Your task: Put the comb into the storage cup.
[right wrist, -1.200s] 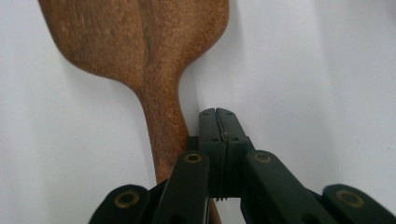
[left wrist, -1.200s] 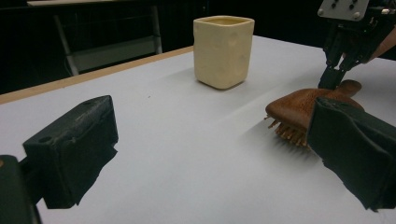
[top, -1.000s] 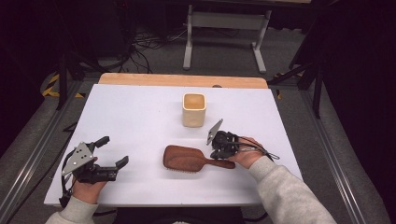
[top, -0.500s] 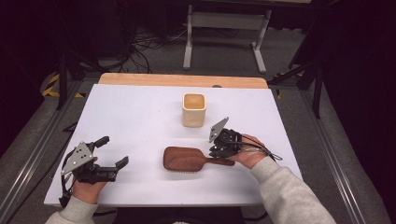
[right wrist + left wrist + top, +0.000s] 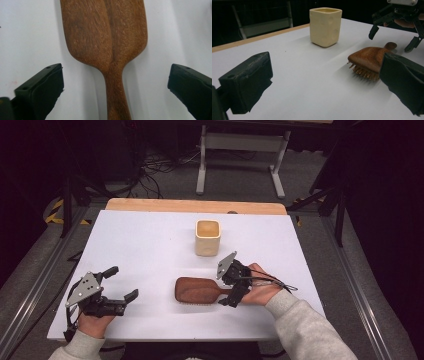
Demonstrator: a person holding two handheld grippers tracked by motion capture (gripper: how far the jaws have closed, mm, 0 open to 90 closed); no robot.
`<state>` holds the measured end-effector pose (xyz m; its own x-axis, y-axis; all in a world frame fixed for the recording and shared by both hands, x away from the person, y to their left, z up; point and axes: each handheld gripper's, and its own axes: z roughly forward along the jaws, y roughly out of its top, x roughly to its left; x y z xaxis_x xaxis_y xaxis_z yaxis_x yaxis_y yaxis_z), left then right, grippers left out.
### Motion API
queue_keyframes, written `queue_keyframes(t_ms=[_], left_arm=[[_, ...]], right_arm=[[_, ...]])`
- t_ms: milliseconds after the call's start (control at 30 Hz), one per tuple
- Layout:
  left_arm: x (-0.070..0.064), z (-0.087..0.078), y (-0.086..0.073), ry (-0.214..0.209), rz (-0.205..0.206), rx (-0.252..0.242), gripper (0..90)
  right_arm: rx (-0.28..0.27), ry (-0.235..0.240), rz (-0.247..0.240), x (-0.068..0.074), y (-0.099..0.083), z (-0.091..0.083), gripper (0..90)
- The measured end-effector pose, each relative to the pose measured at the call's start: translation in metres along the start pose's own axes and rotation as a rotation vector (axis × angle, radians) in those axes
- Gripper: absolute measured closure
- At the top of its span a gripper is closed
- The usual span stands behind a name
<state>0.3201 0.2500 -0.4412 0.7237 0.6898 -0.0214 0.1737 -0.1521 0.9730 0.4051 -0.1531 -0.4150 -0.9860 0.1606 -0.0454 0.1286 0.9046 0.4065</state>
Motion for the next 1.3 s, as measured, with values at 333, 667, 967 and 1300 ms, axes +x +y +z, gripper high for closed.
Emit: queue_keyframes(t_ms=[333,667,967,1300], left_arm=[[0.000,-0.001,0.001,0.002,0.006,0.009,0.0],[0.000,0.000,0.000,0.003,0.010,0.011,0.0],[0.000,0.000,0.000,0.012,0.015,0.010,0.0],[0.000,0.001,0.000,0.010,0.012,0.016,0.0]], right_arm=[[0.058,0.021,-0.025,0.002,0.004,0.014,3.4],[0.108,0.042,-0.068,0.001,0.005,0.018,43.2],[0.121,0.059,-0.054,-0.002,0.004,0.019,68.0],[0.088,0.051,-0.038,0.000,-0.001,0.018,71.9]])
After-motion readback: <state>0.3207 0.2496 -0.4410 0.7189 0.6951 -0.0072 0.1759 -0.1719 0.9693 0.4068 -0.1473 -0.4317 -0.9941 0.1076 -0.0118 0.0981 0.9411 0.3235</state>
